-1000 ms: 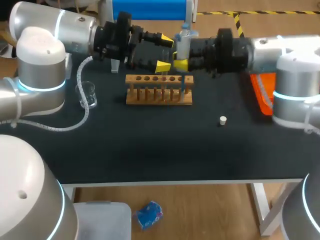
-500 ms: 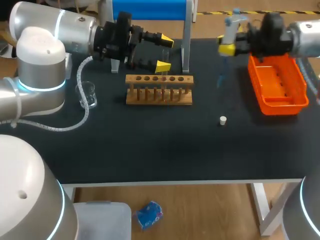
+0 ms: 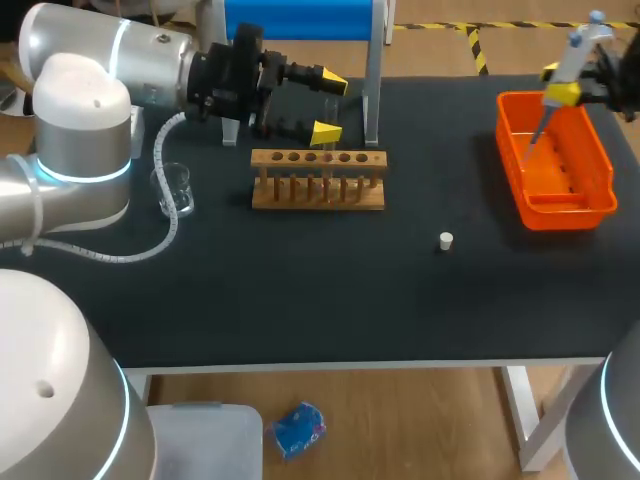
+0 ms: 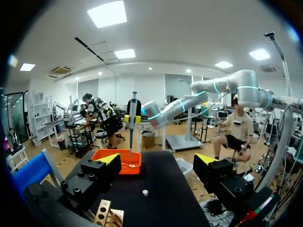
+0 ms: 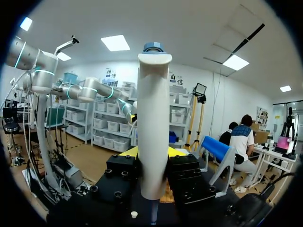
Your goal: Invert the test tube, pick up the pipette, mount the tip to pipette, aspirate from beaker and dispense into the tube, eject the tip, return the pipette, and cap with the stopper.
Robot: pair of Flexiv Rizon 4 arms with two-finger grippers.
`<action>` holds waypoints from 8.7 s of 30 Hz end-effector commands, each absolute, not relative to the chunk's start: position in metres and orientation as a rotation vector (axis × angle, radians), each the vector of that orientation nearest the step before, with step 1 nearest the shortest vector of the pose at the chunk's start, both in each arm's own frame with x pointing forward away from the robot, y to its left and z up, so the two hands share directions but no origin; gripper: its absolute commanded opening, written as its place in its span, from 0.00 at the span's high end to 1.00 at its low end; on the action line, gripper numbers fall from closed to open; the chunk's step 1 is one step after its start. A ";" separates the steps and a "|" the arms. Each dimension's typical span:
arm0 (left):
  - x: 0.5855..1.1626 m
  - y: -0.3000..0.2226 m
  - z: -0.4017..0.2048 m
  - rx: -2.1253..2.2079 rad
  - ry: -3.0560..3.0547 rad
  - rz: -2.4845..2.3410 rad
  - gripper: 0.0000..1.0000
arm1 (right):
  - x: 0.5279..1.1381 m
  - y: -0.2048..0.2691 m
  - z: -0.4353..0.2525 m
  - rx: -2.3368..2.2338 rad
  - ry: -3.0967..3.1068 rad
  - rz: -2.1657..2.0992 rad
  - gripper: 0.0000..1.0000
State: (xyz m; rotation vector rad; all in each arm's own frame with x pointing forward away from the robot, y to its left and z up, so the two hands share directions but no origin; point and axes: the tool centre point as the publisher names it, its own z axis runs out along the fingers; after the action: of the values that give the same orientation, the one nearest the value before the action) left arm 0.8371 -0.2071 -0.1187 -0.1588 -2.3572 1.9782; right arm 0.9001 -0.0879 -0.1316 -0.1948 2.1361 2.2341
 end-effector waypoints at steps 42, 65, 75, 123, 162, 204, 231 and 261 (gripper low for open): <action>0.837 -0.207 -0.119 -0.160 -2.356 1.981 0.00 | 0.916 -0.172 -0.179 -0.149 2.086 2.254 1.00; 0.867 -0.282 -0.085 -0.034 -2.373 1.872 0.00 | 0.916 -0.172 -0.179 -0.149 2.086 2.254 1.00; 0.889 -0.355 -0.079 -0.108 -2.321 1.881 0.00 | 0.916 -0.172 -0.179 -0.149 2.086 2.254 1.00; 0.890 -0.363 -0.076 -0.089 -2.333 1.880 0.00 | 0.914 -0.190 -0.182 -0.162 2.118 2.259 1.00; 0.935 -0.536 -0.037 -0.030 -2.515 1.502 0.00 | 0.914 -0.190 -0.182 -0.162 2.118 2.259 1.00; 0.926 -0.577 -0.059 -0.099 -2.469 1.582 1.00 | 0.914 -0.190 -0.182 -0.162 2.118 2.259 1.00; 0.914 -0.592 -0.059 -0.113 -2.451 1.688 1.00 | 0.914 -0.190 -0.182 -0.162 2.118 2.259 1.00; 0.908 -0.604 -0.076 -0.160 -2.381 1.831 1.00 | 0.914 -0.190 -0.182 -0.162 2.118 2.259 1.00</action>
State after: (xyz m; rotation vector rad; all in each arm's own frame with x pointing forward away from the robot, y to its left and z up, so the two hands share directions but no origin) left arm 0.9070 -0.6027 -0.0744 -0.1554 -2.3867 1.8280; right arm 0.9128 -0.1885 -0.1813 -0.1549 2.1157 2.2561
